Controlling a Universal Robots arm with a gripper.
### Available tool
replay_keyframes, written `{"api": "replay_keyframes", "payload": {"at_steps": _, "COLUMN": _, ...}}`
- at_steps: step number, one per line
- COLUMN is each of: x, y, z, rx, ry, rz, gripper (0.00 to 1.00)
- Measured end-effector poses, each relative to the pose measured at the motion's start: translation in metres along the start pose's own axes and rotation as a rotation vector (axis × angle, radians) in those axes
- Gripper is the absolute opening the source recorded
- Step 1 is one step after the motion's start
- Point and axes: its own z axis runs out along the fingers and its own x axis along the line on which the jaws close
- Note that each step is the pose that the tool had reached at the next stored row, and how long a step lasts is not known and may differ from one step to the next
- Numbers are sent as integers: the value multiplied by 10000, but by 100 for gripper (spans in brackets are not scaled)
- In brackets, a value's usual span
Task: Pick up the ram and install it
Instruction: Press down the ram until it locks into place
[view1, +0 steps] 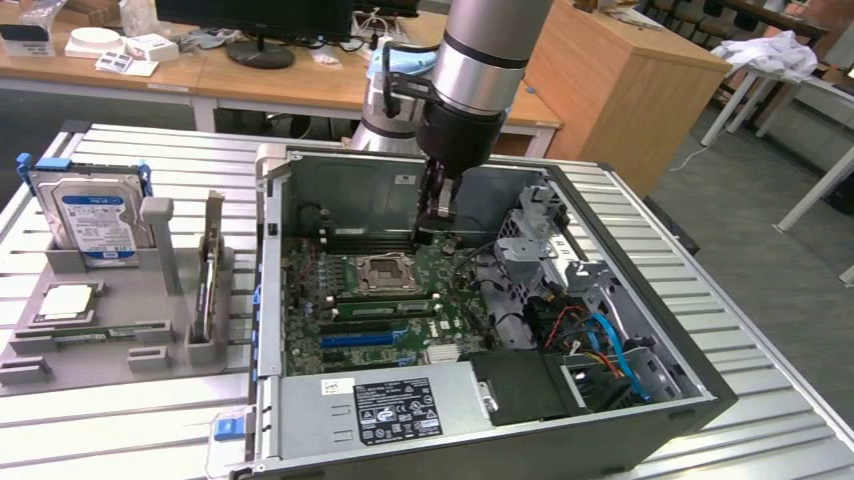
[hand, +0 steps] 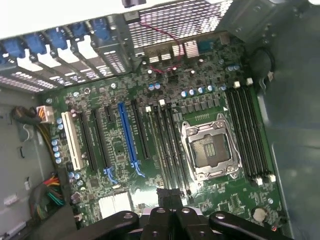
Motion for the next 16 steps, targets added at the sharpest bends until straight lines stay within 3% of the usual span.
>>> {"api": "replay_keyframes", "payload": {"at_steps": 16, "x": 0, "y": 0, "z": 0, "rx": 45, "ry": -79, "rz": 2245, "gripper": 11}}
